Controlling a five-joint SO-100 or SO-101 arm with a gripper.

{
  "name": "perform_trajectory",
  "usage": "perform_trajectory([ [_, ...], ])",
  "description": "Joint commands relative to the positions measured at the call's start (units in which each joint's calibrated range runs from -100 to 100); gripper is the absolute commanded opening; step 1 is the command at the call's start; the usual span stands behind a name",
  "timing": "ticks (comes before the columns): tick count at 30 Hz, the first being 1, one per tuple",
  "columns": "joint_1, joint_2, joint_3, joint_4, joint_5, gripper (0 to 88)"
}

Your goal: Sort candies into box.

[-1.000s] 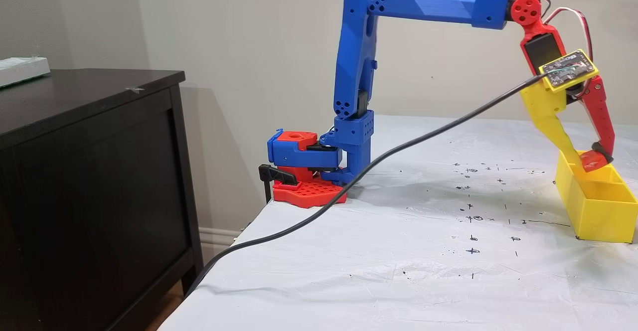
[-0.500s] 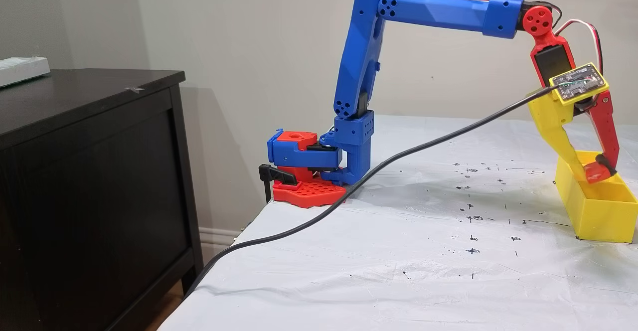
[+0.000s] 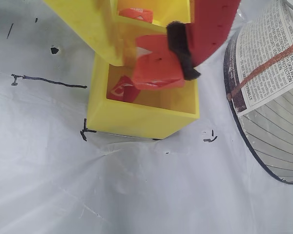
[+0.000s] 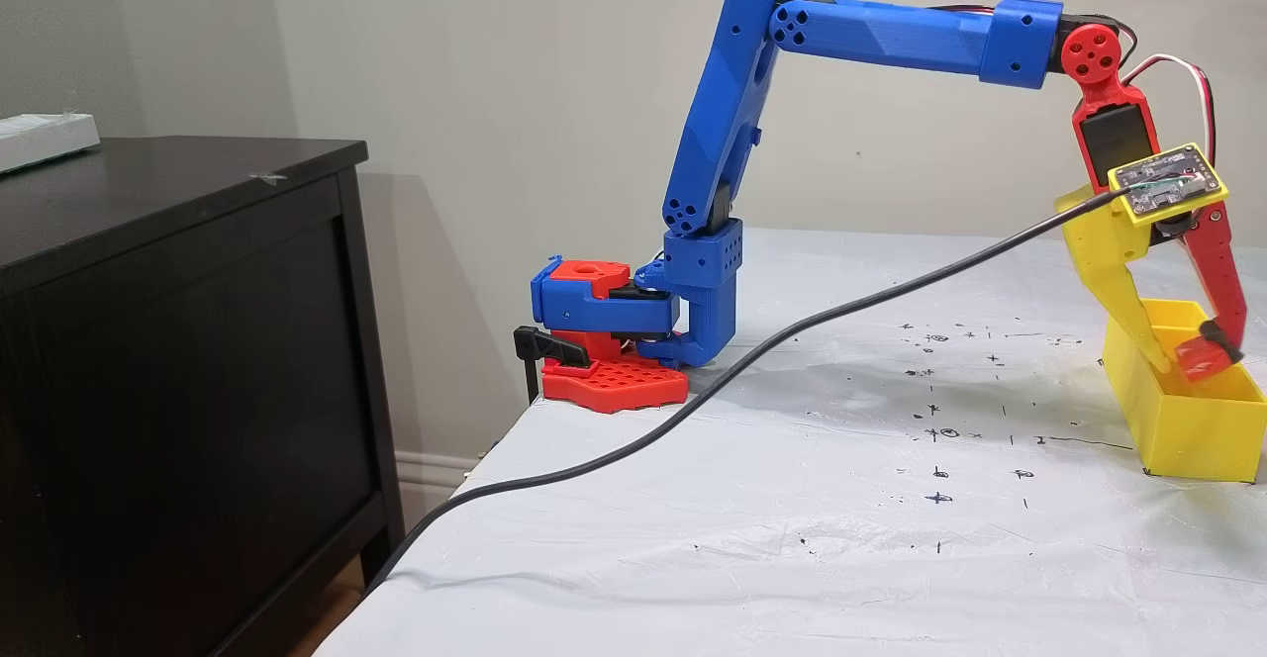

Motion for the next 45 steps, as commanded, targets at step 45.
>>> perform_trajectory([
  [45, -9.0, -88.3, 88.0, -24.3, -2.7, 0.2],
])
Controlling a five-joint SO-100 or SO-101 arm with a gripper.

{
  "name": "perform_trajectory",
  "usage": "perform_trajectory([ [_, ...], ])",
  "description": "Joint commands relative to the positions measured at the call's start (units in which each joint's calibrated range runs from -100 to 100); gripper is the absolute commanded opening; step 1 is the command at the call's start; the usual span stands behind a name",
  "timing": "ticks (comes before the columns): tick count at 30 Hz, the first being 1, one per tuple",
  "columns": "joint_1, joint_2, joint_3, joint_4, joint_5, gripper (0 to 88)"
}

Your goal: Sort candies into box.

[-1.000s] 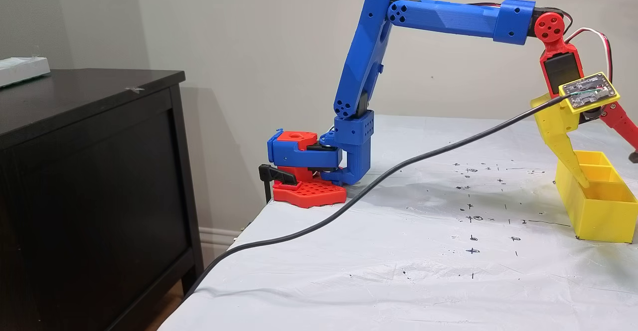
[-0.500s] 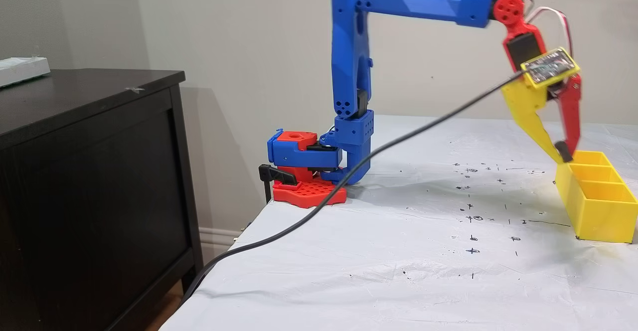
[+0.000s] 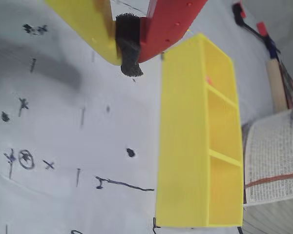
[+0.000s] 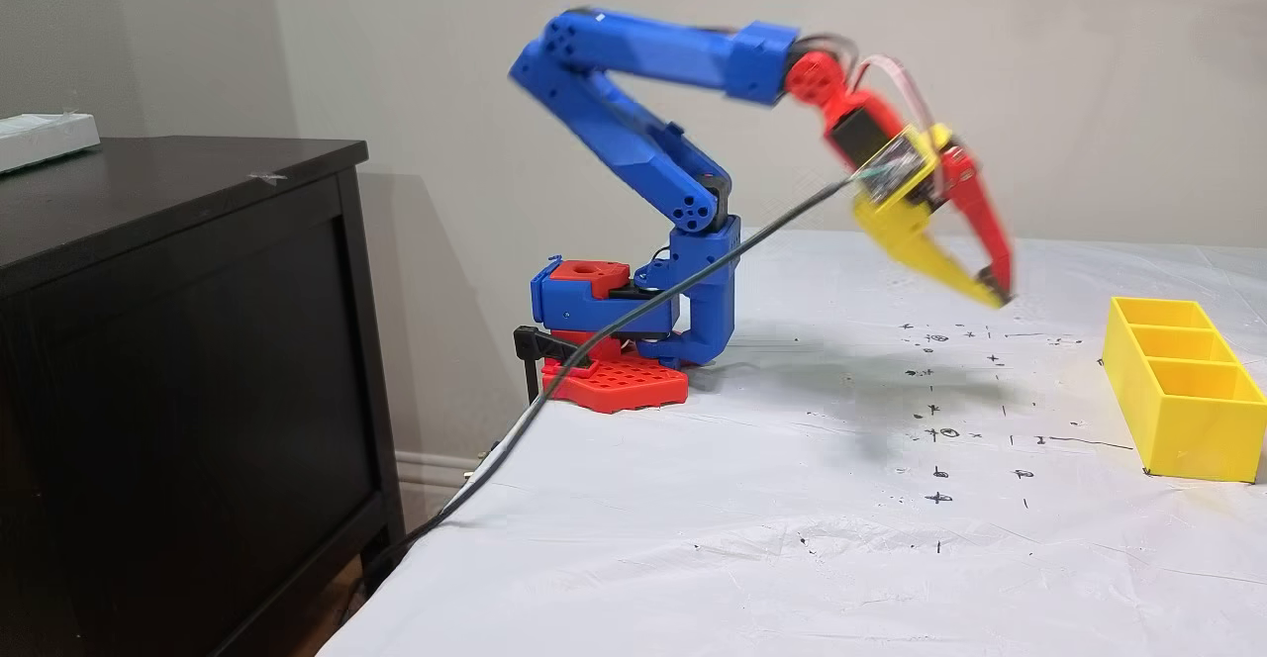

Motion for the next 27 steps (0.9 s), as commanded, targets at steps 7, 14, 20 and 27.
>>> perform_trajectory([
  [7, 1.0, -38.3, 19.9, 13.0, 0.0, 0.1],
  [14, 2.1, -38.2, 28.3, 11.9, 0.7, 0.1],
  [20, 3.5, -38.2, 28.8, 12.0, -0.5, 0.1],
  [27, 4.7, -38.2, 28.8, 12.1, -1.5, 0.1],
])
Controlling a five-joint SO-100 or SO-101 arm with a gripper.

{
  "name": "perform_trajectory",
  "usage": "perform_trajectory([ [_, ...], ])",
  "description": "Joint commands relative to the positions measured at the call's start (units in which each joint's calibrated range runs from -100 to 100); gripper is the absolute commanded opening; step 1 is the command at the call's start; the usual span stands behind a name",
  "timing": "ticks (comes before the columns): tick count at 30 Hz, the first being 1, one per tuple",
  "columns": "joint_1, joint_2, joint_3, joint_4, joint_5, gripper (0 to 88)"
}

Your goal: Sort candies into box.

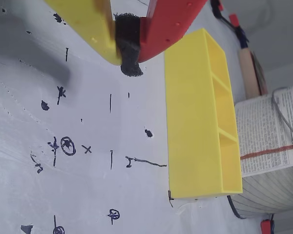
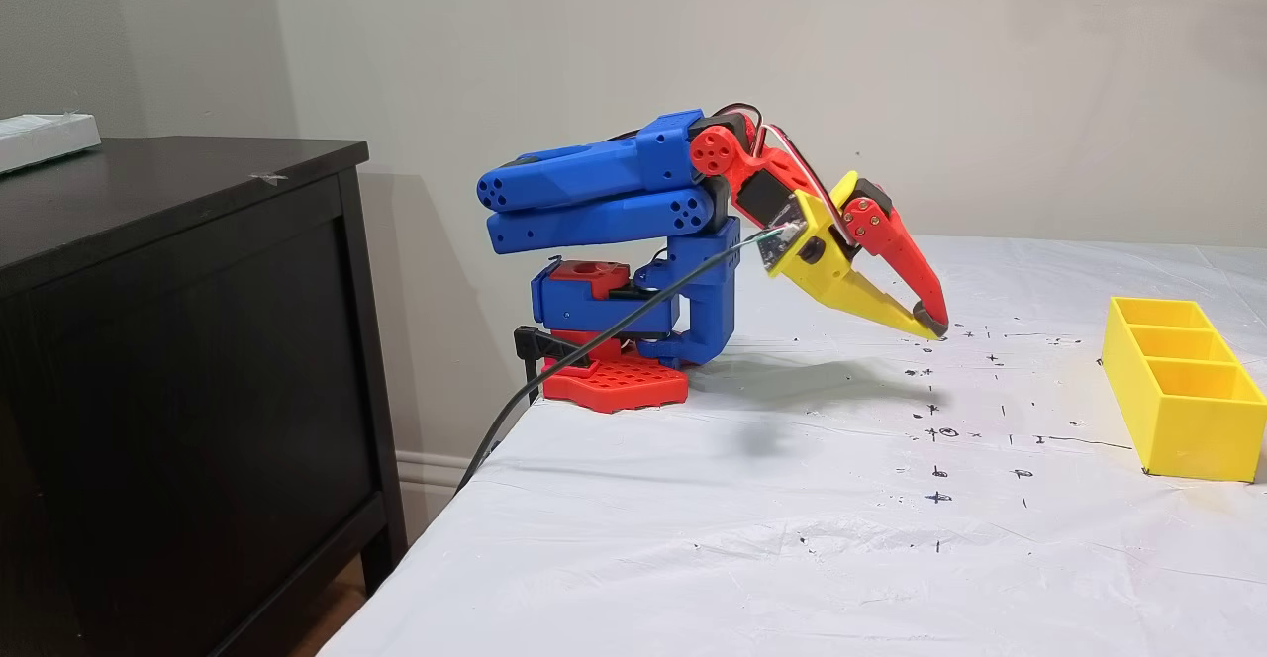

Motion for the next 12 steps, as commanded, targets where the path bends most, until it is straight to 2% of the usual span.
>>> perform_trajectory([
  [1, 0.2, -0.8, 0.4, -0.3, -0.2, 0.1],
  [12, 1.5, -0.8, -0.6, 3.2, -1.8, 0.2],
])
